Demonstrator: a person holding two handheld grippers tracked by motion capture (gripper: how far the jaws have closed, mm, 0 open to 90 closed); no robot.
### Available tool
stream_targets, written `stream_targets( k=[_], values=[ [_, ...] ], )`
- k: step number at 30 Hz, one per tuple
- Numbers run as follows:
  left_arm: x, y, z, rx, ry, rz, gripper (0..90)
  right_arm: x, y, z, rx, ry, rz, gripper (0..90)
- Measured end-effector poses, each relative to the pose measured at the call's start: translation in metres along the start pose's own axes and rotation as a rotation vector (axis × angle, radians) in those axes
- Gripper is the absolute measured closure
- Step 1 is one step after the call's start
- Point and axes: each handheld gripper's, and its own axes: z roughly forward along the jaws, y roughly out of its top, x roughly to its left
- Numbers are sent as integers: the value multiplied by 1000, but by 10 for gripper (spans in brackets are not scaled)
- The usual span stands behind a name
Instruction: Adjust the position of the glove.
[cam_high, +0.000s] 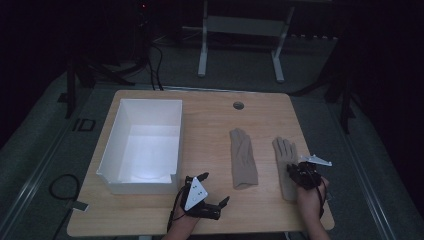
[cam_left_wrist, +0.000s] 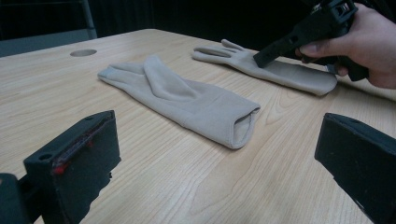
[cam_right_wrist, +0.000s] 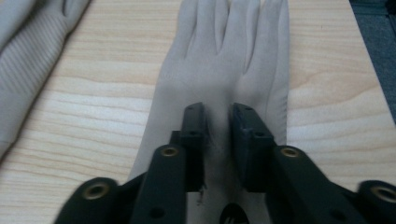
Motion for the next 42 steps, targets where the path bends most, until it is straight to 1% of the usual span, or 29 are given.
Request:
stream_targets(
  k=[1, 2, 3, 4, 5, 6, 7, 9, 11, 12, 15, 16, 17, 20, 22, 24, 25, 26, 30, 31, 34, 35, 36, 37, 39, 40, 42],
  values=[
    [0, 0, 0, 0, 0, 0, 4, -1, 3, -2, -6, 10, -6, 705],
    [0, 0, 0, 0, 0, 0, 4, -3, 4, -4, -10, 13, -11, 704],
    [0, 0, 0, 0, 0, 1, 4, -4, 7, -6, -18, 33, -19, 675],
    [0, 0, 0, 0, 0, 1, 4, -7, 10, -8, -25, 79, -36, 638],
    [0, 0, 0, 0, 0, 1, 4, -8, 11, -9, -31, 97, -55, 628],
    [0, 0, 0, 0, 0, 1, 4, -10, 13, -11, -40, 91, -99, 630],
    [0, 0, 0, 1, 1, 0, 4, -13, 16, -14, -52, 107, -154, 633],
    [0, 0, 0, 1, 1, 0, 4, -19, 18, -16, -55, 128, -204, 635],
    [0, 0, 0, 2, 2, 0, 4, -22, 17, -17, -53, 144, -237, 634],
    [0, 0, 0, 3, 2, 0, 3, -24, 17, -17, -45, 160, -245, 629],
    [0, 0, 0, 3, 1, 0, 4, -28, 14, -16, -34, 188, -257, 614],
    [0, 0, 0, 3, 1, 0, 4, -28, 14, -16, -34, 188, -257, 614],
    [0, 0, 0, 4, 1, -1, 3, -29, 10, -14, -33, 195, -261, 595],
    [0, 0, 0, 3, 1, 0, 4, -28, 2, -9, -28, 194, -259, 576],
    [0, 0, 0, 4, 0, 0, 4, -27, -2, -5, -14, 181, -274, 574],
    [0, 0, 0, 4, -1, 1, 4, -25, -6, -2, 0, 187, -271, 594],
    [0, 0, 1, 4, -2, 0, 4, -24, -8, -1, -11, 182, -272, 636],
    [0, 0, 1, 6, -4, 1, 3, -23, -9, -2, -13, 187, -270, 681],
    [0, 0, 1, 7, -4, 3, 3, -20, -7, -2, 1, 160, -263, 798],
    [0, 0, 1, 6, -4, 3, 4, -19, -7, -2, 2, 154, -255, 814],
    [0, 0, 1, 6, -4, 1, 3, -18, -6, -3, 4, 140, -221, 834],
    [0, 0, 1, 6, -4, 1, 4, -18, -6, -3, 4, 140, -221, 834],
    [0, 0, 1, 6, -4, 1, 3, -17, -3, -5, 0, 134, -198, 838],
    [0, 0, 1, 6, -4, 1, 4, -17, -2, -7, -5, 132, -193, 839],
    [0, 0, 1, 6, -3, 0, 3, -16, 5, -13, -26, 128, -172, 840],
    [0, 0, 1, 6, -3, 0, 3, -16, 5, -13, -26, 128, -172, 840],
    [0, 0, 1, 6, -3, 0, 3, -13, 18, -21, -65, 122, -161, 842]
  ],
)
